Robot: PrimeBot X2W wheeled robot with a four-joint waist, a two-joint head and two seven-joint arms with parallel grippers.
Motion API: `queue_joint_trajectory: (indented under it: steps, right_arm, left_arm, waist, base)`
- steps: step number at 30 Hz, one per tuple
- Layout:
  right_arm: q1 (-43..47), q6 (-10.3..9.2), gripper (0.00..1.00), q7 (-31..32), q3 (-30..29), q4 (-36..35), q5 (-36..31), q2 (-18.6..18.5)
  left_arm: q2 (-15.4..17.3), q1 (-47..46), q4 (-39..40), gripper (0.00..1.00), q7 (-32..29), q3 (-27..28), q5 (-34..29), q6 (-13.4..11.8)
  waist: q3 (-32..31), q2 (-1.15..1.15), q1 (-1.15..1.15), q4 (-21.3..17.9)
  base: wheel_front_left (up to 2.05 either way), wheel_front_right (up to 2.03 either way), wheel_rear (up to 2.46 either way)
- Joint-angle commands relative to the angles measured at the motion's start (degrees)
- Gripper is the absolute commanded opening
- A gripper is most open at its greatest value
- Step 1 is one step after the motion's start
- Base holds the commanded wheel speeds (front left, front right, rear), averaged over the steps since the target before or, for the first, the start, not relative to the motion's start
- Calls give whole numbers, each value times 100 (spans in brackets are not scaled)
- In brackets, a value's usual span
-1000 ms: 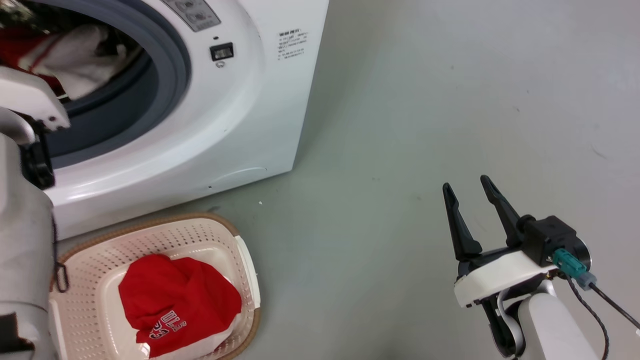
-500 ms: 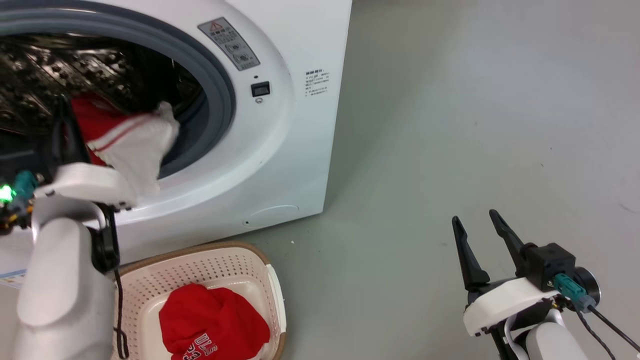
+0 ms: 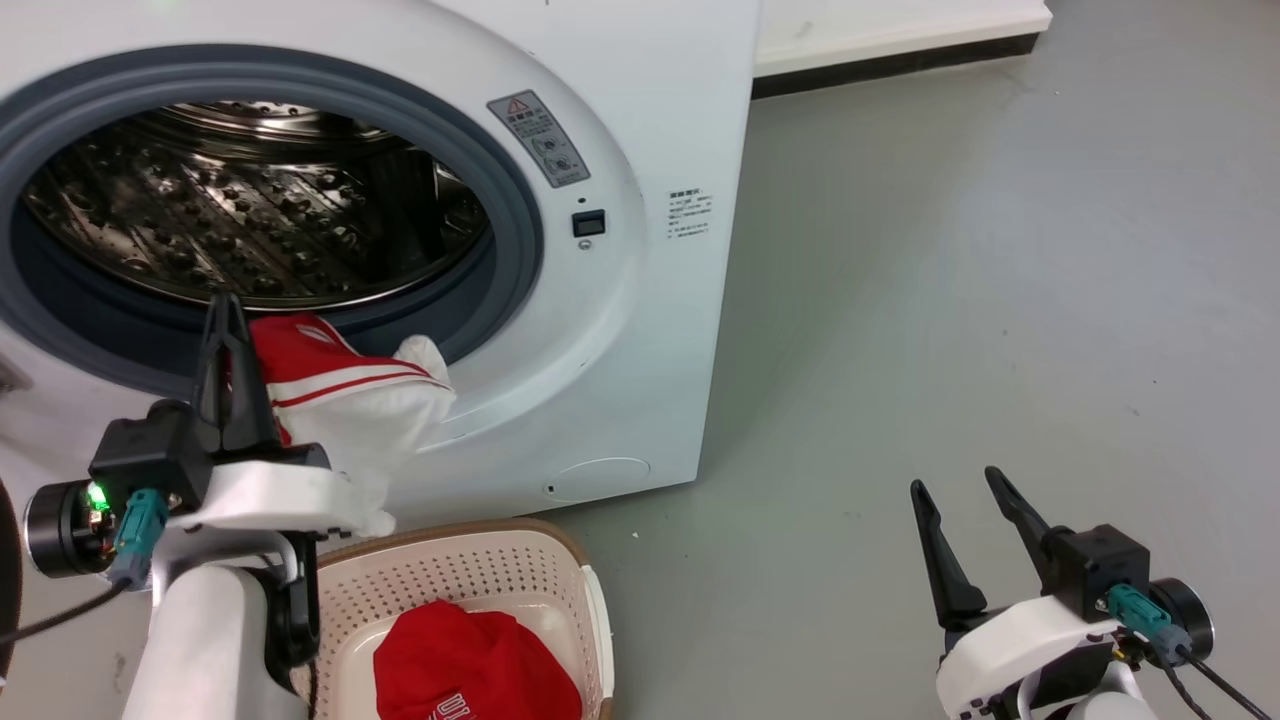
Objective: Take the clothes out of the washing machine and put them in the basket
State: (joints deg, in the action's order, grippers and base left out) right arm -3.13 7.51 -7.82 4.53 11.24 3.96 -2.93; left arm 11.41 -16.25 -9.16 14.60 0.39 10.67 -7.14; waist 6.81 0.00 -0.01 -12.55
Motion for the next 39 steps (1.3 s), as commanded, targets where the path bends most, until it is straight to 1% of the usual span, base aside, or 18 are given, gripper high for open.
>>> queue_joint_trajectory:
  steps: [1, 5, 9, 12, 16, 20, 26, 37, 39]
  right_arm:
    - [113, -4, 100, 37, -1, -70, -49, 11]
    - [167, -4, 100, 129, -17, -192, -96, 10]
    - [202, -5, 100, 192, 13, -298, -113, 10]
    - [199, -5, 100, 215, 33, -354, -113, 10]
    - [115, -5, 100, 216, 50, -424, -102, 10]
    - [-45, -5, 100, 203, 86, -481, -78, 10]
    - [-322, -5, 100, 109, 125, -476, 2, 10]
    - [-1031, -5, 100, -230, 331, -286, 250, 13]
    - [-1155, -5, 100, -289, 375, -243, 280, 11]
  left_arm:
    - [-28, 156, 272, 0, -50, -32, -47, -35]
    - [-43, 476, 1079, 0, -280, -140, -141, -131]
    - [-75, 817, 1672, 0, -536, -227, -202, -223]
    - [-157, 1116, 1767, 0, -707, -268, -142, -302]
    - [-246, 1327, 1573, 0, -753, -301, -55, -319]
    - [-351, 1359, 1005, 0, -633, -311, 78, -285]
    - [-425, 1019, -201, 0, -330, -222, 329, -193]
    - [-283, -89, -2471, 0, 4, -65, 458, -10]
    - [-233, -309, -2820, 0, 30, -26, 456, -8]
  waist:
    - [-41, 0, 1, 76]
    - [-45, 0, 1, 203]
    - [7, 0, 1, 300]
    - [94, 0, 1, 347]
    - [267, 0, 1, 365]
    - [600, 0, 1, 350]
    - [1255, 0, 1, 228]
    - [2645, 0, 1, -103]
    - [2872, 0, 1, -172]
  base:
    - [0, 0, 0]
    - [0, 0, 0]
    - [0, 0, 0]
    - [0, 0, 0]
    - [0, 0, 0]
    - [0, 0, 0]
    - [0, 0, 0]
    - [0, 0, 0]
    - [0, 0, 0]
